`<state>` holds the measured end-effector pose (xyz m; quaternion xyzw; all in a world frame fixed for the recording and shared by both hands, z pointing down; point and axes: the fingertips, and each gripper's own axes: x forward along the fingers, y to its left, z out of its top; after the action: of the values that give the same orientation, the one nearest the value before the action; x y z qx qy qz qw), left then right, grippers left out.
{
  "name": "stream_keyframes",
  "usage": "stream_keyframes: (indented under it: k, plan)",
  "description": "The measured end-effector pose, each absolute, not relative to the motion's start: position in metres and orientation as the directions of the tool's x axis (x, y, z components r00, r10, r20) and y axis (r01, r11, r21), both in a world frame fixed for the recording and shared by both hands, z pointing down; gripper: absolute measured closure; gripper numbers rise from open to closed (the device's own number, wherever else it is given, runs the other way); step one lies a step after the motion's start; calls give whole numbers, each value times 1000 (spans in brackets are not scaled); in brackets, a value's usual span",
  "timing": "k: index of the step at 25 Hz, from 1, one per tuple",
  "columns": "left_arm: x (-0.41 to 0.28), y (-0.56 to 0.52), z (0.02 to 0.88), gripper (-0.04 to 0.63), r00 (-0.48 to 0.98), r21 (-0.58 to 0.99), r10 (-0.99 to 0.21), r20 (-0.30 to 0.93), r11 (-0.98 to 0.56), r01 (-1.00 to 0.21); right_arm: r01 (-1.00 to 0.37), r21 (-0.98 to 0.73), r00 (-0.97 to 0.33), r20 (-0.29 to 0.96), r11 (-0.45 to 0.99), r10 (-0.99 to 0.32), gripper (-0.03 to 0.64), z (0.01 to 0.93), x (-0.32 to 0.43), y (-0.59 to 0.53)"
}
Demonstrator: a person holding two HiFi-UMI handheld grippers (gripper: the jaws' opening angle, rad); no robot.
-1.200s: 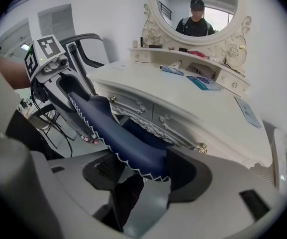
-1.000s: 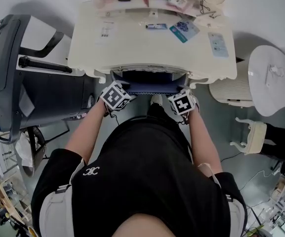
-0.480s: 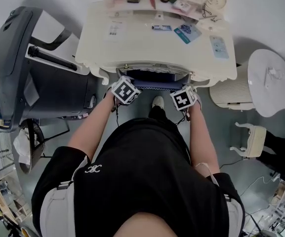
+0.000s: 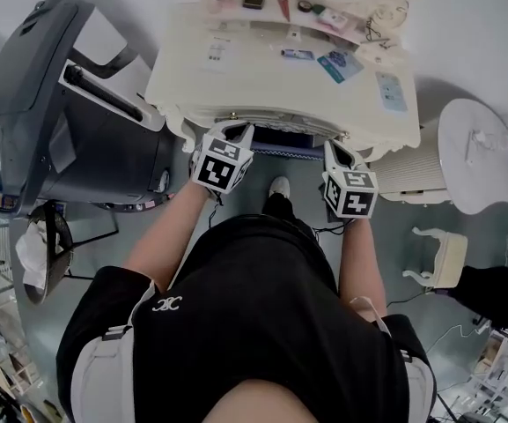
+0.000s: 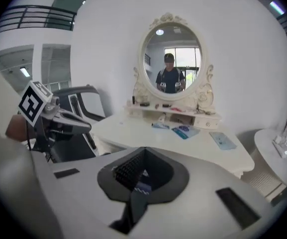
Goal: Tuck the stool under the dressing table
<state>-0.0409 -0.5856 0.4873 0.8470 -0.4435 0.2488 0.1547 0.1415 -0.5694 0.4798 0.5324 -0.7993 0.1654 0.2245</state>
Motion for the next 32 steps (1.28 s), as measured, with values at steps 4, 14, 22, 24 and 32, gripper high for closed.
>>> stream_keyframes:
  k: [4, 14, 22, 24, 32]
  plan:
    - [-36, -586, 439, 588, 475, 40, -753, 454, -516, -856, -935, -48, -352, 279, 353, -893, 607, 401, 130, -574]
    - [-36, -574, 375, 588, 460, 32, -817, 348, -480, -877, -927, -129, -366, 112, 352, -924, 609, 339, 109, -559]
    - [-37, -564, 377, 588, 446, -12, -817, 366, -483, -875, -939, -116, -338, 148, 323, -930, 609, 352, 115, -549]
    - [-36, -563, 379, 588, 450, -1, -814, 368, -485, -875, -939, -117, -338, 155, 323, -928, 609, 353, 116, -548]
    - [-34, -557, 393, 588, 488, 73, -778, 396, -503, -861, -942, -105, -335, 179, 320, -925, 609, 361, 114, -544]
